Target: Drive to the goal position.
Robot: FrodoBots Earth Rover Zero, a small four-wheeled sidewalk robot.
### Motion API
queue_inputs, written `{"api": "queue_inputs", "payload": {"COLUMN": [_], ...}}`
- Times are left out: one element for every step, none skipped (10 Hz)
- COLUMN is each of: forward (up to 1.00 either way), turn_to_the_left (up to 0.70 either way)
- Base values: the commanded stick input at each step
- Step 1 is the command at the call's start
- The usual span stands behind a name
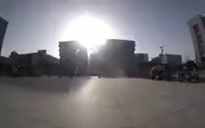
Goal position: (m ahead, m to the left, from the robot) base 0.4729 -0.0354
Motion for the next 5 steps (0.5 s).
{"api": "queue_inputs", "payload": {"forward": [1.00, 1.00, 1.00, 1.00, 1.00], "turn_to_the_left": [0.04, 0.04, 0.04, 0.04, 0.04]}}
